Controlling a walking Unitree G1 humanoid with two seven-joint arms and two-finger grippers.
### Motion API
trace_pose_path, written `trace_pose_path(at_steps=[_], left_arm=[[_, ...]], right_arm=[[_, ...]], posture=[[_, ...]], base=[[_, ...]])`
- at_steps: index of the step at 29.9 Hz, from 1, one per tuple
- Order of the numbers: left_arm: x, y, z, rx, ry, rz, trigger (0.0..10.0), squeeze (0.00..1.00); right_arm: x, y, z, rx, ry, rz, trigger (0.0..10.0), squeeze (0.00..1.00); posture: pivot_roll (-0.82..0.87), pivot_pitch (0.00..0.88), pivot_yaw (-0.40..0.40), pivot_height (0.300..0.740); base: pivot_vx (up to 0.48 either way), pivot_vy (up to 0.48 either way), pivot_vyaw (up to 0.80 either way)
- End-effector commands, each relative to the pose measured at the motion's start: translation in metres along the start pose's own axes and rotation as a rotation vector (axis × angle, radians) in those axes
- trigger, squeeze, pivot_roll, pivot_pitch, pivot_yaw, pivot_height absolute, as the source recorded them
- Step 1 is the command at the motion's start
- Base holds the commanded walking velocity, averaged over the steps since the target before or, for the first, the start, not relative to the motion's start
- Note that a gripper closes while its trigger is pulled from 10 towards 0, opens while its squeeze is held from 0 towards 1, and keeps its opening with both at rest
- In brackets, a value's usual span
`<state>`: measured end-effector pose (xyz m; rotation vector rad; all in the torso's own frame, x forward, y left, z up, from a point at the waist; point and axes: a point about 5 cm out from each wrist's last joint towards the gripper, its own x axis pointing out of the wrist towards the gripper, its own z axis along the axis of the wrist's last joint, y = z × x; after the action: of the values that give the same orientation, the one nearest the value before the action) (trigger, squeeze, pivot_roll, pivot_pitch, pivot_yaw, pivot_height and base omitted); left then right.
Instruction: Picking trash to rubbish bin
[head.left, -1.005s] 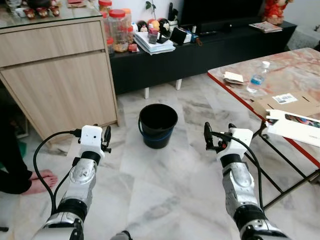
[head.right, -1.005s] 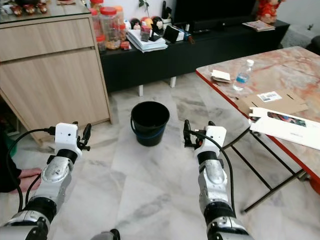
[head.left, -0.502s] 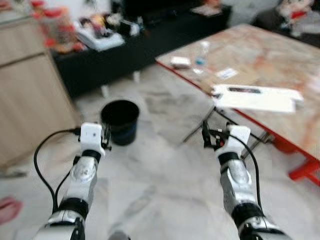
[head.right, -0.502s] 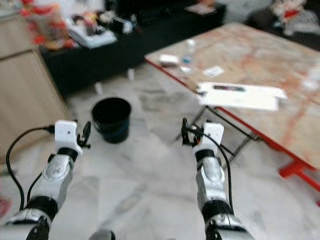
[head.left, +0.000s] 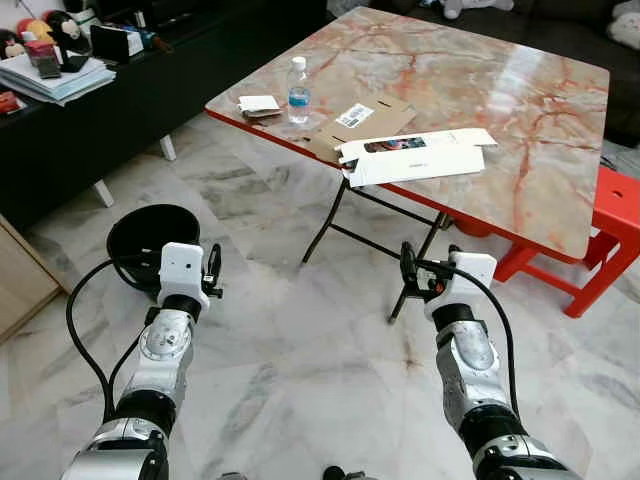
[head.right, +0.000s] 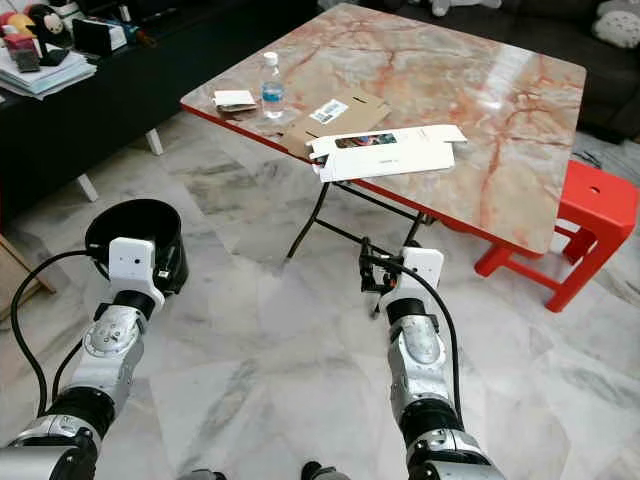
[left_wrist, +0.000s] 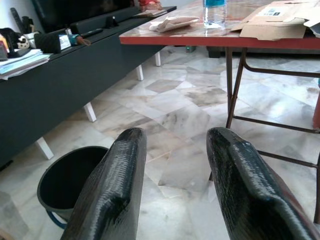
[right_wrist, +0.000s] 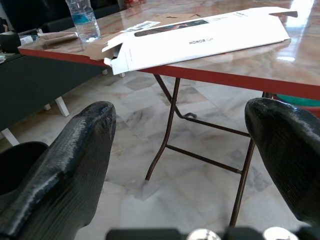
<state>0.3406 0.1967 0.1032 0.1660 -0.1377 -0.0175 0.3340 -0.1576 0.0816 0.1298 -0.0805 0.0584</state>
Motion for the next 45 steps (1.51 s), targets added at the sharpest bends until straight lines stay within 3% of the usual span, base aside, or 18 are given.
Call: trace_pose_path(at_steps=[1, 17, 23, 27, 45], left_arm=[[0.0011, -0.0021, 0.0017, -0.001, -0.002, -0.007, 10.0, 0.0], [0.0033, -0.0099, 0.0038, 0.003, -0.003, -0.039, 10.0, 0.0], [0.0046, -0.0088, 0.0037, 0.052, 0.009, -0.042, 10.0, 0.0], [0.0046, -0.0091, 0.0048, 0.005, -0.001, -0.039, 10.0, 0.0], [0.007, -0.0068, 0.0088, 0.015, -0.012, -0.051, 10.0, 0.0]], right_arm=[[0.0009, 0.0012, 0.0001, -0.001, 0.007, 0.004, 10.0, 0.0], [0.0008, 0.0031, -0.0011, 0.002, 0.013, 0.006, 10.0, 0.0], [-0.0002, 0.0044, -0.0024, 0.002, 0.014, 0.003, 10.0, 0.0], [-0.0003, 0.0057, -0.0029, 0.004, 0.014, 0.005, 10.0, 0.0], [-0.0016, 0.0075, -0.0055, 0.012, 0.022, -0.001, 10.0, 0.0]], posture=[[0.16, 0.136, -0.064, 0.74], [0.16, 0.138, -0.058, 0.74], [0.16, 0.129, -0.047, 0.74], [0.16, 0.126, -0.043, 0.74], [0.16, 0.143, -0.032, 0.74]], base=[[0.0, 0.0, -0.79], [0.0, 0.0, -0.79], [0.0, -0.122, -0.79], [0.0, -0.349, -0.79], [0.0, 0.0, -0.79]])
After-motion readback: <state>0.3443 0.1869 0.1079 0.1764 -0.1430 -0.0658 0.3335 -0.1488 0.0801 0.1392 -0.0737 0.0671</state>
